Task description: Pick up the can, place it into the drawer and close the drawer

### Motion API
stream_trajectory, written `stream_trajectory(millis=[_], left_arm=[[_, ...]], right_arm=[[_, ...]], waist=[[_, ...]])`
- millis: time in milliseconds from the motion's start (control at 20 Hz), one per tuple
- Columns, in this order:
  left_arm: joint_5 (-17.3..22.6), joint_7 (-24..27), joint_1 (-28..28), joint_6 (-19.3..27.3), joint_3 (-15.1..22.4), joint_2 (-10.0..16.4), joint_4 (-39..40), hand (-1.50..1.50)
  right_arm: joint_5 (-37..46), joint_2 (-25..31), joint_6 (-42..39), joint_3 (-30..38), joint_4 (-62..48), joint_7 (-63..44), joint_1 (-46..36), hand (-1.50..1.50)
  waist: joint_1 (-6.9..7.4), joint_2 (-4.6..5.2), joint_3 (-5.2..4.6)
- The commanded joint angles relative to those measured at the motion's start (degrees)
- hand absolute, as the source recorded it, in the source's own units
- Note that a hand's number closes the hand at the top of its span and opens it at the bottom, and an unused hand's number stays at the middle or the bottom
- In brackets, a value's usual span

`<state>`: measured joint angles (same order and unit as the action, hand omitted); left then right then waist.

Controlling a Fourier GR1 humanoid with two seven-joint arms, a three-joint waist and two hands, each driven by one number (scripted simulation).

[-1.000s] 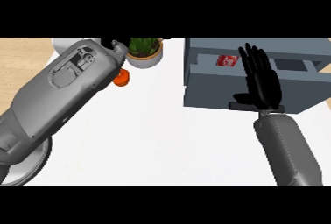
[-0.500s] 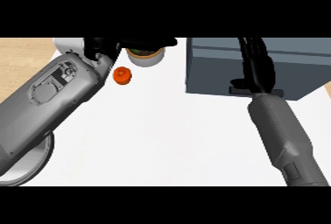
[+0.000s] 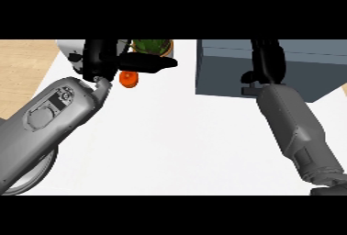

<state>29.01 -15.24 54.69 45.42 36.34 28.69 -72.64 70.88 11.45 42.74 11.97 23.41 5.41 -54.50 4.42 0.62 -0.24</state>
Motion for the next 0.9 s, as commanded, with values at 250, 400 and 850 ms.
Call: stream_trajectory(millis=[250, 400, 850], left_arm=[[-1.05, 2.59, -5.43, -2.06, -1.21, 1.67, -3.15, -1.5], [-1.54, -0.11, -5.07, -0.39, -0.48, 0.82, -5.61, -1.5], [-1.35, 2.21, -9.17, -2.31, -2.6, 3.43, -6.67, -1.5]], right_arm=[[-0.06, -0.25, 0.79, 2.06, -7.37, -1.73, -9.28, -1.5], [-2.23, 0.7, -1.56, 3.58, -8.5, 2.47, -9.91, -1.5], [-15.34, -3.6, -6.36, 13.46, -5.38, 12.62, -12.96, -1.5]], waist=[[1.28, 1.36, 0.35], [1.22, 1.22, 0.46], [1.13, 0.83, 0.49]])
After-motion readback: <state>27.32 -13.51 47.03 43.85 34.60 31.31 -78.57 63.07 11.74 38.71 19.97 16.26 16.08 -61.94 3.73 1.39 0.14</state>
